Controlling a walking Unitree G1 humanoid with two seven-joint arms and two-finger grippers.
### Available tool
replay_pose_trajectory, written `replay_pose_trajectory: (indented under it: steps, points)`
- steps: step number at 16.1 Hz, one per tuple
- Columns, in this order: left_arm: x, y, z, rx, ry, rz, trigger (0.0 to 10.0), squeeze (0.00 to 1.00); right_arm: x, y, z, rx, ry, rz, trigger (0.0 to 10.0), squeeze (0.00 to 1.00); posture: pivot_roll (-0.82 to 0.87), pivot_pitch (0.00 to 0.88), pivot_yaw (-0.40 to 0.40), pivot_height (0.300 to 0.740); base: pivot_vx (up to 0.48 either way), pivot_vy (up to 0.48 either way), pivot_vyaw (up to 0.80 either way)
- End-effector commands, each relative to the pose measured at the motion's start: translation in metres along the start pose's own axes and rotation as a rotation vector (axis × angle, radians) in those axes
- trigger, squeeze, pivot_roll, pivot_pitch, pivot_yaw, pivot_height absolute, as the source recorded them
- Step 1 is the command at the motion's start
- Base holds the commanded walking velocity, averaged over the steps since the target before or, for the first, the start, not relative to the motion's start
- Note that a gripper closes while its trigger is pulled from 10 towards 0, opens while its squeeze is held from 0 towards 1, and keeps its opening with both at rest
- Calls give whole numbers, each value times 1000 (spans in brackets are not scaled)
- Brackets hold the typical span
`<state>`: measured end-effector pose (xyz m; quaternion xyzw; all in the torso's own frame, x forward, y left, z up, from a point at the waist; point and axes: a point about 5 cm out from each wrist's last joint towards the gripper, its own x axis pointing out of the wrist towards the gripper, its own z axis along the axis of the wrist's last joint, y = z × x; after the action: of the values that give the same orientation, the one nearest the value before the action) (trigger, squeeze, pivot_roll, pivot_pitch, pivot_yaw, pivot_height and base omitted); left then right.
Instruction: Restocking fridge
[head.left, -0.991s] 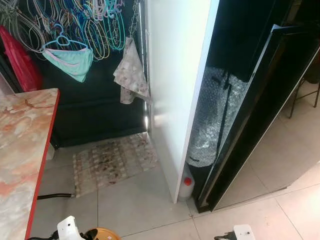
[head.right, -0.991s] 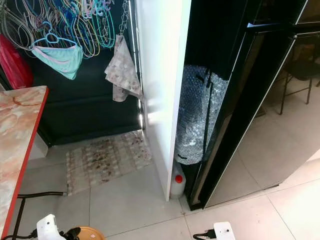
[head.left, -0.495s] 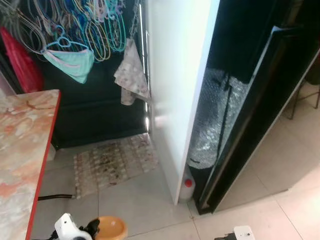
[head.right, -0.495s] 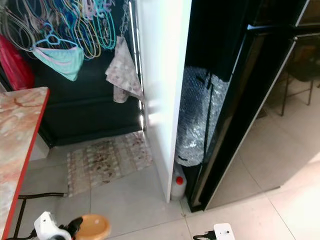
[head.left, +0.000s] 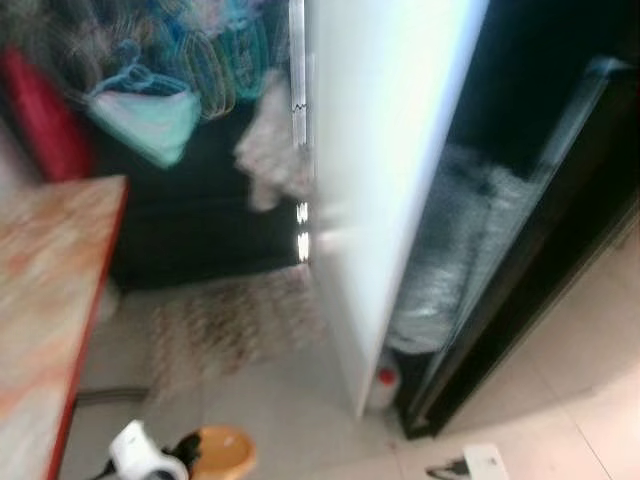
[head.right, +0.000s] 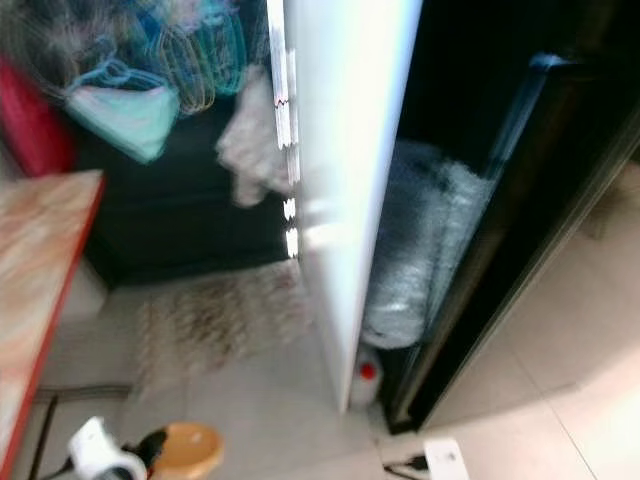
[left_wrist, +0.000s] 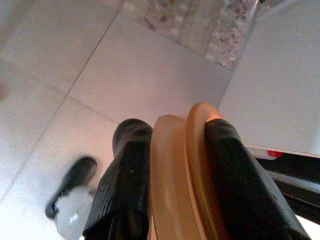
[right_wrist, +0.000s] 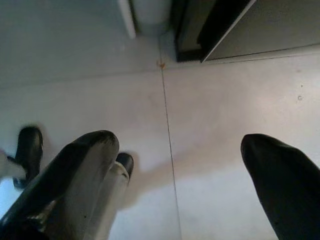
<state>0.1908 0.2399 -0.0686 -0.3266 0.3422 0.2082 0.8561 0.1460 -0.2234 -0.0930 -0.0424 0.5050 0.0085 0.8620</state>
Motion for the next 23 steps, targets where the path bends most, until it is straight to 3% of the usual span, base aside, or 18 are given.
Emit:
replay_pose_trajectory:
  steps: [1,13,16,23]
  points:
    - [1,-6,-2,-4,6,-8,10000,0,-2,-6,-7,-1,20,-17,10000,0,75,0,1,740,0,0,-775]
    - [1,-4,-1,-2,7,11,10000,0,-2,-6,-6,-7,25,-11,10000,0,69,0,0,740,0,0,-761]
    - [2,-3,2,-35,1,19,10000,0,-2,-6,-7,-10,27,-9,10000,0,67,0,2,740,0,0,-756]
    - [0,3,2,0,20,37,10000,0,-2,0,-10,8,31,-6,10000,0,40,0,49,740,0,0,-756]
